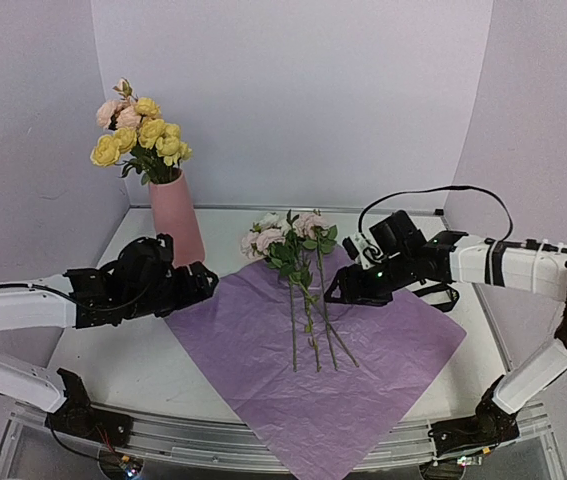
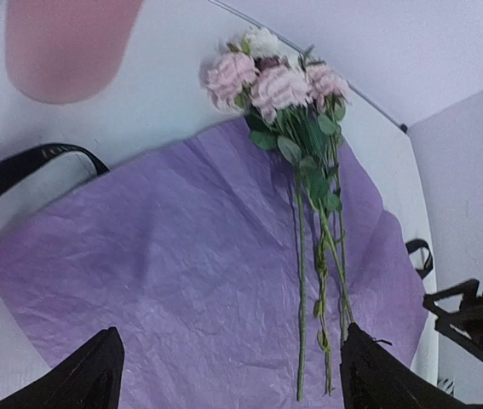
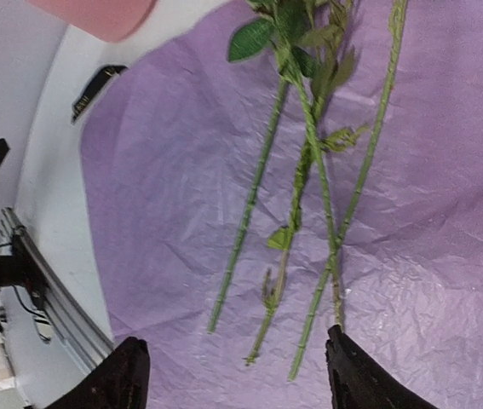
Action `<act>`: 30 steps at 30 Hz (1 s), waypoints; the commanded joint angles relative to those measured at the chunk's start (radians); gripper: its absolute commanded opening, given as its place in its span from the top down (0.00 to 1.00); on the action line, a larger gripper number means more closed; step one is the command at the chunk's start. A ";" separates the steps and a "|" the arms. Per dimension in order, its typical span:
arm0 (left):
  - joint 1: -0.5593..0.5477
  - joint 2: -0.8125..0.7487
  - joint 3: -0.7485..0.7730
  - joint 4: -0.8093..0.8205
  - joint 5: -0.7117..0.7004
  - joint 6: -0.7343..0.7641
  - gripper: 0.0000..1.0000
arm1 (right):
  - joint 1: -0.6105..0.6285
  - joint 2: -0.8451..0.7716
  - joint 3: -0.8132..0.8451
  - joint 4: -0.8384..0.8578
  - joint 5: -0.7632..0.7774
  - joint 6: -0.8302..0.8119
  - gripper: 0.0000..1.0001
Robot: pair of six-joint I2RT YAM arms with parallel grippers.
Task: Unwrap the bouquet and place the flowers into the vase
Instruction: Pick up the fake flower from the wrapping paper.
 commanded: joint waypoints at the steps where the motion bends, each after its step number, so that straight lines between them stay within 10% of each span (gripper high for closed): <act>1: -0.085 0.071 0.058 0.062 -0.036 0.008 0.11 | 0.005 0.080 -0.002 -0.079 0.044 -0.037 0.41; 30: -0.048 0.115 0.191 -0.021 -0.044 0.052 0.01 | 0.047 0.517 0.403 -0.218 0.284 -0.232 0.67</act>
